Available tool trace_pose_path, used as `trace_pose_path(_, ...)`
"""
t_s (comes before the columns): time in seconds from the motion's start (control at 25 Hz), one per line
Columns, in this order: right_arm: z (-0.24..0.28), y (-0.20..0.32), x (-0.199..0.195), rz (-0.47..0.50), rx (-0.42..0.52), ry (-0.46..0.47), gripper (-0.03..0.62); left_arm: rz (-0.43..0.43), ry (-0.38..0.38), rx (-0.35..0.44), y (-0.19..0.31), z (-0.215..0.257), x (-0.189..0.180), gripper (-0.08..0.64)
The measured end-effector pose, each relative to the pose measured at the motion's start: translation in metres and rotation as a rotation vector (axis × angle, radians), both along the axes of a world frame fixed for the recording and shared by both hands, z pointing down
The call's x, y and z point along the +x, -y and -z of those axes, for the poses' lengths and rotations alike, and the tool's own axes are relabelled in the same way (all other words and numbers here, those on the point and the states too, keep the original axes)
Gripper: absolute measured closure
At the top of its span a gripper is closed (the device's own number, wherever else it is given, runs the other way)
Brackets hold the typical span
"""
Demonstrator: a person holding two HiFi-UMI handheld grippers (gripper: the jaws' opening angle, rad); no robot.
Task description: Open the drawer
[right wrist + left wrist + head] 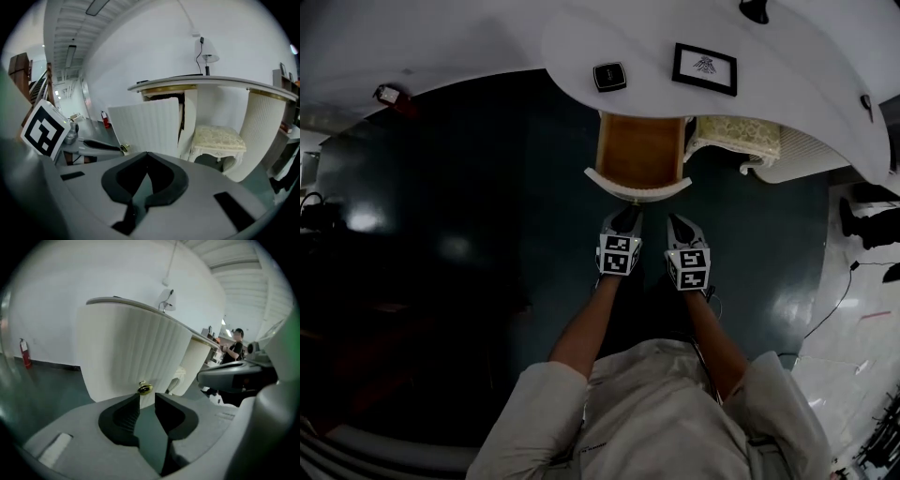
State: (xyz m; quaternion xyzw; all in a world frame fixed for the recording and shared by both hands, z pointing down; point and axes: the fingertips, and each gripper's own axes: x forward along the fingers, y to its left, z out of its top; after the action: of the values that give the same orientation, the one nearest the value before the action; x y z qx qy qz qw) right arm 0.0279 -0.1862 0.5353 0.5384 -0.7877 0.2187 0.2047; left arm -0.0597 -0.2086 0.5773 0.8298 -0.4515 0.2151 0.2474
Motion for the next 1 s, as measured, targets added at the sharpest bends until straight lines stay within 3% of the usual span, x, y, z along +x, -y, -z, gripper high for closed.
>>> trace_pose_path(0.08, 0.021, -0.006, 0.0, -0.015, -0.033, -0.005, 0.577, -0.036, 0.048, -0.028, -0.013, 0.023, -0.002, 0.456)
trace_pose_path(0.24, 0.078, -0.025, -0.005, -0.009, -0.092, 0.002, 0.577, -0.054, 0.045, -0.022, -0.039, 0.101, -0.004, 0.456)
trace_pose_path(0.52, 0.182, -0.036, -0.01, -0.02, -0.063, 0.053, 0.577, -0.027, 0.053, 0.015, -0.075, 0.219, -0.004, 0.457)
trace_pose_path(0.72, 0.215, -0.063, -0.014, 0.072, -0.02, 0.078, 0.577, -0.042, 0.072, 0.066, -0.106, 0.248, 0.012, 0.459)
trace_pose_path(1.0, 0.228, -0.112, -0.022, 0.2, 0.015, 0.019, 0.577, 0.026, 0.105, 0.1, -0.155, 0.272, -0.003, 0.531)
